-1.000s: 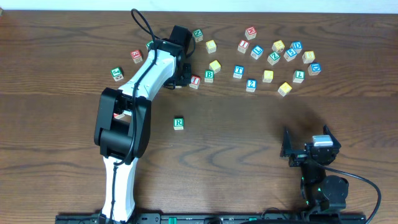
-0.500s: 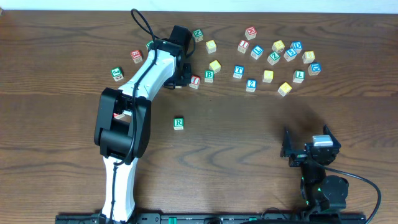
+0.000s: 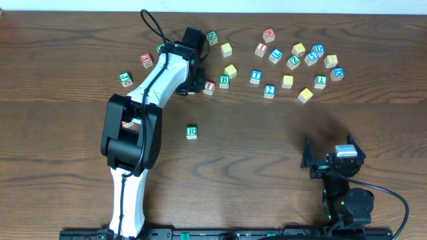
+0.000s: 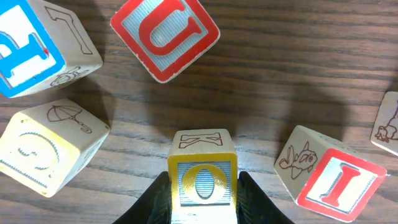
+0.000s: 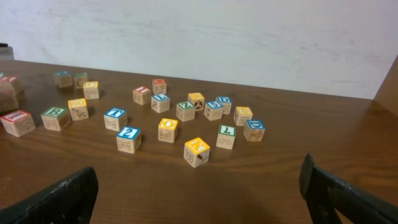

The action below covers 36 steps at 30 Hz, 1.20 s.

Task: Spell out ROBOT
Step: 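Lift the yellow O block and carry it toward the green R block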

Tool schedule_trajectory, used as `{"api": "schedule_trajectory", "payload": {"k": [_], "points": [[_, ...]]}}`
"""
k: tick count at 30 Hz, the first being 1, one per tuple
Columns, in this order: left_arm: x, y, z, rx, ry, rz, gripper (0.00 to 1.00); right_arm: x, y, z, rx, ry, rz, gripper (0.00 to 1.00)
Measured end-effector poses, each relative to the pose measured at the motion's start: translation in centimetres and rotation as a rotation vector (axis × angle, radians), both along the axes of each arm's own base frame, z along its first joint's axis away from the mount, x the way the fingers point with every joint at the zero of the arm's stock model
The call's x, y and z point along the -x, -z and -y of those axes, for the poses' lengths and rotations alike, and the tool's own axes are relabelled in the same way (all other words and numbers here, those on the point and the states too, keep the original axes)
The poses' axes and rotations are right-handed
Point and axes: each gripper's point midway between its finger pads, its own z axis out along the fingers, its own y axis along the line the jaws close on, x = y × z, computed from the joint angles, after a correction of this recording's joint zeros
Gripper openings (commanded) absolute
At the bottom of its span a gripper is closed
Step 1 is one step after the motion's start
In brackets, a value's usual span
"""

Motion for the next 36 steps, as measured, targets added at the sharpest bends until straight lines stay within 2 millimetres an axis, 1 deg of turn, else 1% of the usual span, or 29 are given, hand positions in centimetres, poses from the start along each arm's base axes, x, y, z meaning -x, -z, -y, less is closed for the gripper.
{"api": "schedule_trajectory", "payload": {"k": [2,4,6,10,12,14,16,20,22,26,28,30,33,36], "points": [[-0.1,-0.5,0.0,0.003,0.001,0.011,0.26,0.0,0.0,0.0,0.000,0.000,0.000,0.99],[-0.3,-1.9,0.1,0.012,0.003,0.039,0.27,0.0,0.0,0.0,0.000,0.000,0.000,0.99],[-0.5,-3.9,0.2,0.026,0.003,0.078,0.26,0.0,0.0,0.0,0.000,0.000,0.000,0.99],[-0.7,-9.2,0.2,0.061,0.003,0.184,0.26,0.0,0.0,0.0,0.000,0.000,0.000,0.99],[-0.4,-11.4,0.1,0.074,0.003,0.221,0.26,0.0,0.0,0.0,0.000,0.000,0.000,0.99],[0.4,-13.1,-0.1,0.078,0.003,0.234,0.26,0.0,0.0,0.0,0.000,0.000,0.000,0.99],[1.3,-14.0,-0.4,0.076,0.003,0.226,0.26,0.0,0.0,0.0,0.000,0.000,0.000,0.99],[3.3,-14.6,-0.7,0.059,0.012,0.180,0.20,0.0,0.0,0.0,0.000,0.000,0.000,0.99],[4.2,-14.5,-0.3,0.051,0.028,0.156,0.20,0.0,0.0,0.0,0.000,0.000,0.000,0.99],[6.0,-14.5,1.7,0.045,0.081,0.125,0.19,0.0,0.0,0.0,0.000,0.000,0.000,0.99],[7.0,-14.4,2.5,0.042,0.099,0.104,0.13,0.0,0.0,0.0,0.000,0.000,0.000,0.99],[7.8,-14.4,3.6,0.041,0.118,0.091,0.10,0.0,0.0,0.0,0.000,0.000,0.000,0.99],[8.5,-14.5,4.8,0.048,0.135,0.092,0.08,0.0,0.0,0.0,0.000,0.000,0.000,0.99],[9.2,-14.1,5.3,0.036,0.140,0.087,0.08,0.0,0.0,0.0,0.000,0.000,0.000,0.99]]}}
